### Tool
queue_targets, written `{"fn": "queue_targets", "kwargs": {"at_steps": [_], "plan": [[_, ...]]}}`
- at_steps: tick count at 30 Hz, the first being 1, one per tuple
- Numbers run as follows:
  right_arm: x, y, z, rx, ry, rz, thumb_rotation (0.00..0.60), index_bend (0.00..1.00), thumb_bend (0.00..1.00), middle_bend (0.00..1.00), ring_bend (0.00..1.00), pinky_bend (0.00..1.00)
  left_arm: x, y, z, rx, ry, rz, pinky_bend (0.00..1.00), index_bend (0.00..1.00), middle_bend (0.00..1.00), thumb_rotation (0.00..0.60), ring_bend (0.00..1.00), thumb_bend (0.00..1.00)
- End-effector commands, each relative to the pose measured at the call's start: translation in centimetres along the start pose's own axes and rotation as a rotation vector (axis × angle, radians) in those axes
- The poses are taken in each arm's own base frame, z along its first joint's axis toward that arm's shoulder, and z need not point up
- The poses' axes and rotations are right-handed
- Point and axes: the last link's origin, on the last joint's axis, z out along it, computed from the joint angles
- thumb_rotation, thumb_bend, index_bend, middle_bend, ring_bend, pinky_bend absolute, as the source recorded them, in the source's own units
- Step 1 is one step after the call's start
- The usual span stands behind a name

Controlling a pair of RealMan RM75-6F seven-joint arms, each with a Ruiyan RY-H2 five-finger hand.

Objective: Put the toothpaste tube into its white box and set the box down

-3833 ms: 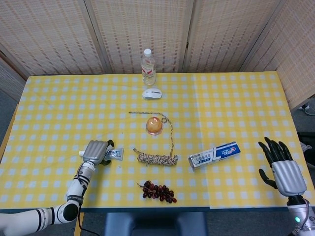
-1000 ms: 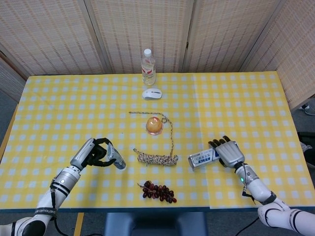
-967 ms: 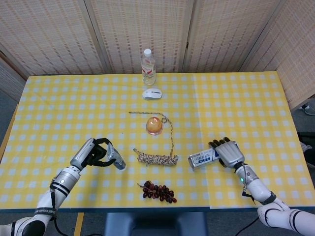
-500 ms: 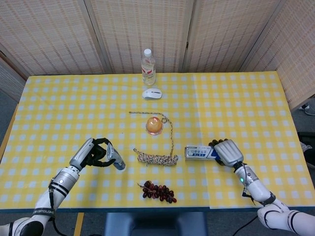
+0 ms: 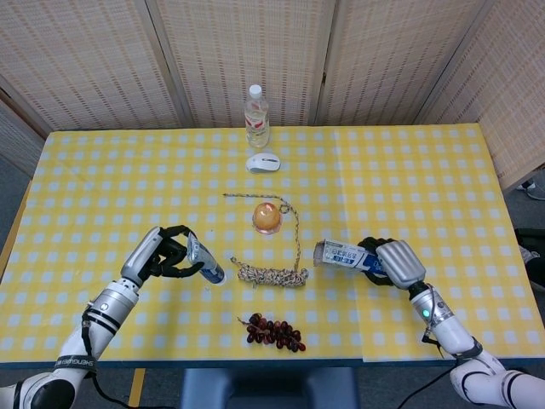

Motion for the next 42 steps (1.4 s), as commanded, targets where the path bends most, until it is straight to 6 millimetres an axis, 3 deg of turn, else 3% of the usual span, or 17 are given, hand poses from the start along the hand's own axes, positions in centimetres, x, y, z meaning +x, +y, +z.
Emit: {"fn": "queue_targets", "kwargs": {"at_steps": [1, 8, 14, 28, 42], "plan": [[-0.3, -1.1, -0.2, 0.055, 0.033, 0.126, 0.600, 0.39, 0.41, 0.35, 0.41, 0.47, 0.0, 2.6, 0.6, -0.032, -0.006, -0.088, 1.00, 0.80, 1.00, 0.600, 1.00, 0.74], [-1.9, -3.6, 0.3, 0.130, 0.033, 0.319, 0.600, 0.39, 0.41, 0.35, 0.41, 0.47, -0.9, 6.3, 1.5, -0.089, -0.008, -0.172, 1.00, 0.80, 1.00, 0.600, 1.00, 0.74], [-3.5, -4.6, 0.7, 0.149, 0.035, 0.461, 0.600, 0.39, 0.41, 0.35, 0.41, 0.47, -1.9, 8.2, 2.3, -0.120, 0.003, -0.239, 1.00, 0.80, 1.00, 0.600, 1.00, 0.74], [-5.7, -7.6, 1.9, 0.216, 0.018, 0.598, 0.600, 0.39, 0.41, 0.35, 0.41, 0.47, -4.1, 9.5, 3.4, -0.143, 0.014, -0.270, 1.00, 0.80, 1.00, 0.600, 1.00, 0.74], [-5.4, -9.7, 2.3, 0.267, 0.030, 0.650, 0.600, 0.39, 0.41, 0.35, 0.41, 0.47, -7.2, 10.0, 3.3, -0.145, -0.023, -0.247, 1.00, 0.80, 1.00, 0.600, 1.00, 0.74]]}}
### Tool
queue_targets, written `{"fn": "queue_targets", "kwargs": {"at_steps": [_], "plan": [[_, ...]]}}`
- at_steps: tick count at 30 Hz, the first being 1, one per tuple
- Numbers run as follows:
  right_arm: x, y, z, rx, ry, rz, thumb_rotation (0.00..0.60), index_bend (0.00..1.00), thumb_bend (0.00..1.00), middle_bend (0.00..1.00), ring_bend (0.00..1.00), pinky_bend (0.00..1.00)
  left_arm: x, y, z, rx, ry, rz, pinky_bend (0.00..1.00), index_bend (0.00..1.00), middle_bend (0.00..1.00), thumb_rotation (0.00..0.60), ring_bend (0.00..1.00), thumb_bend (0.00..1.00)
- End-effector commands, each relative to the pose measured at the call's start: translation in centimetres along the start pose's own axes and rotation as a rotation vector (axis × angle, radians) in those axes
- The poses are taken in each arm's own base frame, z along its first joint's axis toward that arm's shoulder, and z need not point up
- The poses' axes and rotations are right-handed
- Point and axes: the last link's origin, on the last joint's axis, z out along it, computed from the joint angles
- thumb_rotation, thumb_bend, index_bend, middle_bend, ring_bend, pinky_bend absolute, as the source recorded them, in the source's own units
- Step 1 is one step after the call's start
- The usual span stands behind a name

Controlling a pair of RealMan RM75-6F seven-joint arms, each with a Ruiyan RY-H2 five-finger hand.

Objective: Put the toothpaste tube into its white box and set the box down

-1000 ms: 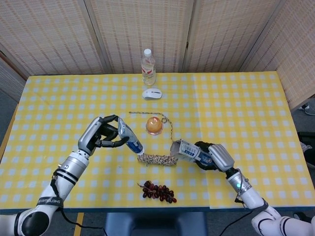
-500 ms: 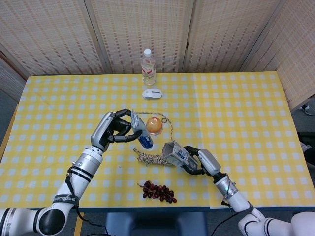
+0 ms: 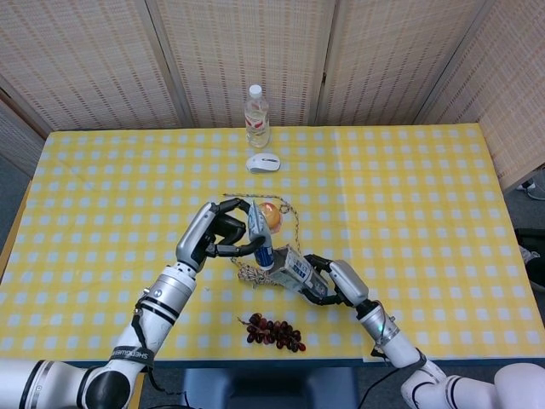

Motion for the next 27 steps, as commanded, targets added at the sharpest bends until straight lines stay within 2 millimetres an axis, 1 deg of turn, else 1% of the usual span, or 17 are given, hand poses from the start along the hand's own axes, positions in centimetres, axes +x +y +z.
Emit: {"fn": "queue_targets", "kwargs": {"at_steps": [1, 7, 14, 18, 27], "plan": [[-0.1, -0.1, 0.0, 0.004, -0.002, 0.003, 0.600, 0.39, 0.41, 0.35, 0.41, 0.47, -0.6, 0.0, 0.0, -0.002, -0.007, 0.003, 1.00, 0.80, 1.00, 0.600, 1.00, 0.74], [-0.4, 0.0, 0.0, 0.001, -0.012, 0.006, 0.600, 0.39, 0.41, 0.35, 0.41, 0.47, -1.7, 0.5, 0.4, -0.015, -0.003, -0.012, 1.00, 0.80, 1.00, 0.600, 1.00, 0.74], [-0.3, -0.1, 0.2, 0.008, -0.002, 0.016, 0.600, 0.39, 0.41, 0.35, 0.41, 0.47, -2.4, 0.9, 0.7, -0.024, 0.014, -0.041, 1.00, 0.80, 1.00, 0.600, 1.00, 0.74], [-0.4, -0.2, 0.2, 0.014, 0.003, 0.044, 0.600, 0.39, 0.41, 0.35, 0.41, 0.47, -2.6, 0.9, 0.8, -0.024, 0.025, -0.046, 1.00, 0.80, 1.00, 0.600, 1.00, 0.74], [-0.4, -0.5, 0.1, 0.043, 0.021, 0.104, 0.600, 0.39, 0.41, 0.36, 0.41, 0.47, -2.4, 1.2, 0.9, -0.059, 0.075, -0.080, 1.00, 0.80, 1.00, 0.600, 1.00, 0.74]]}}
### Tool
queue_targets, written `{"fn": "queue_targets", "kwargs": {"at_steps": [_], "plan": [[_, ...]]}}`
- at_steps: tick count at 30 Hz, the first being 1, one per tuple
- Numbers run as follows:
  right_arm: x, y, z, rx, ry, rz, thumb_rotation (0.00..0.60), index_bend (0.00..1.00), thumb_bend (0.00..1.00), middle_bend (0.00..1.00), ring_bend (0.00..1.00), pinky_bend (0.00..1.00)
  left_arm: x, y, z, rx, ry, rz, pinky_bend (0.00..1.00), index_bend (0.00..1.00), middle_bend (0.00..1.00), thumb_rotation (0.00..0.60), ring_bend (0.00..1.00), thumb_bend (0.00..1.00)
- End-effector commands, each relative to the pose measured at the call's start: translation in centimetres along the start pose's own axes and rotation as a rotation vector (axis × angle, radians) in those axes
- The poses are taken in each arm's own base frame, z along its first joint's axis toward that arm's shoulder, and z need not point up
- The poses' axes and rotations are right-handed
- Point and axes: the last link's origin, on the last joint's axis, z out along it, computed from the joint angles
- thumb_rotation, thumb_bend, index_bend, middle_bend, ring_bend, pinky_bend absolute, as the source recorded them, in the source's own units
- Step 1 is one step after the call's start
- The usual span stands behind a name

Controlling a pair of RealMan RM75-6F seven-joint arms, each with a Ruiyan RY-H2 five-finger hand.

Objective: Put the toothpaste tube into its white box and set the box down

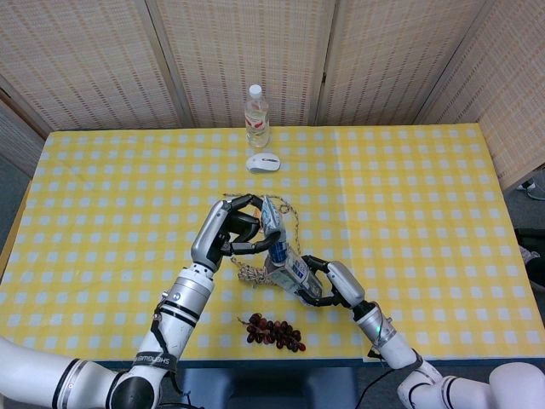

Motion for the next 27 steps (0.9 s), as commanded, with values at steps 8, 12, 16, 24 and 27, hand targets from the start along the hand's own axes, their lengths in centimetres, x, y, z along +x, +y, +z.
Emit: {"fn": "queue_targets", "kwargs": {"at_steps": [8, 12, 16, 24, 27], "plan": [[0.2, -0.5, -0.1, 0.054, 0.041, 0.089, 0.600, 0.39, 0.41, 0.36, 0.41, 0.47, 0.2, 0.1, -0.2, -0.023, 0.039, -0.014, 1.00, 0.80, 1.00, 0.600, 1.00, 0.74], [0.4, -0.7, 0.0, 0.064, 0.057, 0.108, 0.600, 0.39, 0.41, 0.36, 0.41, 0.47, 0.1, 0.1, -0.4, -0.031, 0.044, -0.017, 1.00, 0.80, 1.00, 0.600, 1.00, 0.74], [0.4, -0.7, 0.3, 0.068, 0.066, 0.129, 0.600, 0.39, 0.41, 0.36, 0.41, 0.47, -0.2, 0.0, -0.8, -0.034, 0.039, -0.018, 1.00, 0.80, 1.00, 0.600, 1.00, 0.74], [0.1, -1.1, 0.6, 0.079, 0.059, 0.149, 0.600, 0.39, 0.41, 0.36, 0.41, 0.47, -0.9, -0.4, -1.5, -0.025, 0.017, -0.006, 1.00, 0.80, 1.00, 0.600, 1.00, 0.74], [0.0, -1.4, 0.7, 0.087, 0.056, 0.153, 0.600, 0.39, 0.41, 0.36, 0.41, 0.47, -1.3, -0.8, -1.7, -0.017, 0.008, 0.005, 1.00, 0.80, 1.00, 0.600, 1.00, 0.74]]}}
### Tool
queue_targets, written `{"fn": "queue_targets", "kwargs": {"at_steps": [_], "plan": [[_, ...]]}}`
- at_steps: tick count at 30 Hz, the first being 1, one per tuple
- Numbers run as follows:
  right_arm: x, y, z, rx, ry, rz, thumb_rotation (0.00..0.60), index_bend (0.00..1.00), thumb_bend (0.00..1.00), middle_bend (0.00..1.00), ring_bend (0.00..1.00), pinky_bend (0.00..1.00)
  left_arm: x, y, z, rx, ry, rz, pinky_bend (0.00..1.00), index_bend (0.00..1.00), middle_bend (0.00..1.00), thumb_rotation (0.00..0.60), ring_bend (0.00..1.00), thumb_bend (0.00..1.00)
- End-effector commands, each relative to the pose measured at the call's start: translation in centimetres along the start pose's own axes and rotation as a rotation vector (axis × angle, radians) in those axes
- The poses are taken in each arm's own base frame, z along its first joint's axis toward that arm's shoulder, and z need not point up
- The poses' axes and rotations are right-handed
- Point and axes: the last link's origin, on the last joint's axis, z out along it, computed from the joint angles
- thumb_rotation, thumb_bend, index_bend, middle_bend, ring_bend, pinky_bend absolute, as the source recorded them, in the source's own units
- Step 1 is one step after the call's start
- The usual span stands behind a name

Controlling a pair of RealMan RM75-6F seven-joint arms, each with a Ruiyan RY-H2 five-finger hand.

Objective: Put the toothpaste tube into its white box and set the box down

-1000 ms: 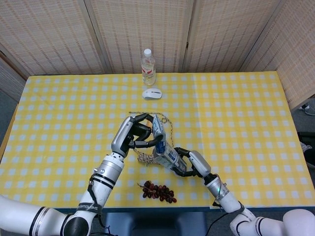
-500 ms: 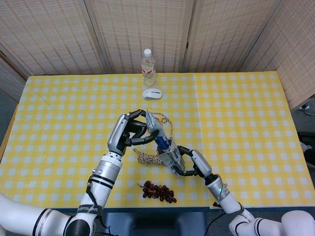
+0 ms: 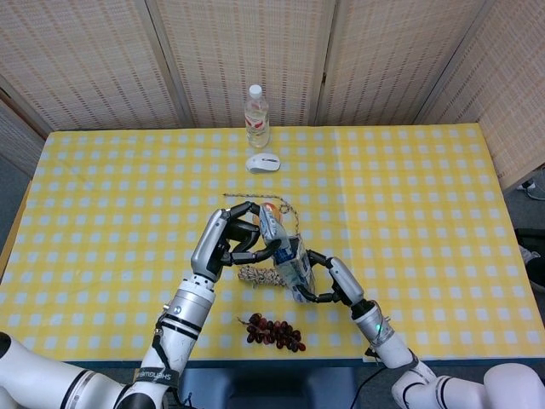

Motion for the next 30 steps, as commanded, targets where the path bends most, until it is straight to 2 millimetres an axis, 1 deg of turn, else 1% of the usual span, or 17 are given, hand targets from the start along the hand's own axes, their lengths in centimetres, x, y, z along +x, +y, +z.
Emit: {"fn": "queue_targets", "kwargs": {"at_steps": [1, 4, 5, 6, 8, 9, 10, 11, 13, 16, 23, 26, 27, 28, 29, 30], "plan": [[-0.1, -0.5, 0.1, 0.015, -0.003, 0.004, 0.600, 0.39, 0.41, 0.36, 0.41, 0.47, -0.4, -0.6, -0.2, 0.014, -0.011, 0.013, 1.00, 0.80, 1.00, 0.600, 1.00, 0.74], [-0.1, -0.8, 0.2, 0.021, -0.005, 0.002, 0.600, 0.39, 0.41, 0.36, 0.41, 0.47, -0.5, -1.2, -0.2, 0.027, -0.005, 0.020, 1.00, 0.79, 1.00, 0.600, 1.00, 0.74], [-0.1, -0.9, 0.1, 0.020, -0.006, 0.001, 0.600, 0.39, 0.41, 0.36, 0.41, 0.47, -0.5, -1.4, -0.2, 0.032, -0.006, 0.026, 1.00, 0.76, 1.00, 0.600, 1.00, 0.71], [-0.1, -0.9, 0.1, 0.018, -0.006, 0.000, 0.600, 0.39, 0.41, 0.36, 0.41, 0.47, -0.6, -1.5, -0.2, 0.032, -0.014, 0.034, 1.00, 0.71, 1.00, 0.600, 1.00, 0.63], [0.0, -0.9, 0.1, 0.014, -0.006, -0.002, 0.600, 0.39, 0.41, 0.36, 0.41, 0.47, -0.7, -1.6, -0.2, 0.032, -0.047, 0.055, 1.00, 0.43, 1.00, 0.600, 1.00, 0.35], [0.0, -0.9, 0.1, 0.013, -0.006, -0.002, 0.600, 0.39, 0.41, 0.36, 0.41, 0.47, -0.7, -1.6, -0.2, 0.030, -0.054, 0.053, 1.00, 0.32, 1.00, 0.600, 1.00, 0.27], [0.1, -0.9, 0.1, 0.011, -0.006, -0.003, 0.600, 0.39, 0.41, 0.36, 0.41, 0.47, -0.7, -1.5, -0.2, 0.030, -0.064, 0.051, 1.00, 0.22, 1.00, 0.600, 1.00, 0.22], [0.1, -0.9, 0.1, 0.011, -0.005, -0.004, 0.600, 0.39, 0.41, 0.36, 0.41, 0.47, -0.7, -1.6, -0.2, 0.030, -0.071, 0.052, 1.00, 0.14, 1.00, 0.600, 1.00, 0.20], [0.1, -0.9, 0.1, 0.010, -0.005, -0.006, 0.600, 0.39, 0.41, 0.36, 0.41, 0.47, -0.6, -1.6, -0.2, 0.029, -0.084, 0.053, 1.00, 0.07, 1.00, 0.600, 1.00, 0.18], [0.1, -0.9, 0.0, 0.008, -0.007, -0.010, 0.600, 0.39, 0.41, 0.36, 0.41, 0.47, -0.6, -1.5, -0.2, 0.021, -0.099, 0.052, 1.00, 0.00, 1.00, 0.600, 1.00, 0.15], [0.3, -0.9, -0.1, 0.008, -0.010, -0.016, 0.600, 0.39, 0.41, 0.36, 0.41, 0.47, -0.2, -1.4, -0.3, 0.005, -0.115, 0.063, 1.00, 0.00, 1.00, 0.600, 0.99, 0.13], [0.4, -0.9, -0.2, 0.009, -0.006, -0.015, 0.600, 0.39, 0.41, 0.36, 0.41, 0.47, 0.0, -1.3, -0.3, -0.015, -0.107, 0.085, 1.00, 0.00, 0.99, 0.600, 0.95, 0.13], [0.4, -0.9, -0.3, 0.009, -0.006, -0.016, 0.600, 0.39, 0.41, 0.36, 0.41, 0.47, 0.0, -1.3, -0.4, -0.025, -0.103, 0.099, 1.00, 0.00, 0.95, 0.600, 0.92, 0.13], [0.5, -0.9, -0.3, 0.009, -0.008, -0.021, 0.600, 0.39, 0.41, 0.36, 0.41, 0.47, 0.1, -1.2, -0.4, -0.036, -0.100, 0.122, 1.00, 0.00, 0.90, 0.600, 0.87, 0.14], [0.6, -1.0, -0.4, 0.010, -0.012, -0.033, 0.600, 0.39, 0.41, 0.36, 0.41, 0.47, 0.4, -1.2, -0.5, -0.056, -0.095, 0.164, 0.97, 0.00, 0.81, 0.600, 0.79, 0.14], [0.8, -1.0, -0.4, 0.011, -0.014, -0.050, 0.600, 0.39, 0.41, 0.36, 0.41, 0.47, 0.7, -1.3, -0.6, -0.072, -0.089, 0.200, 0.93, 0.01, 0.76, 0.600, 0.73, 0.14]]}}
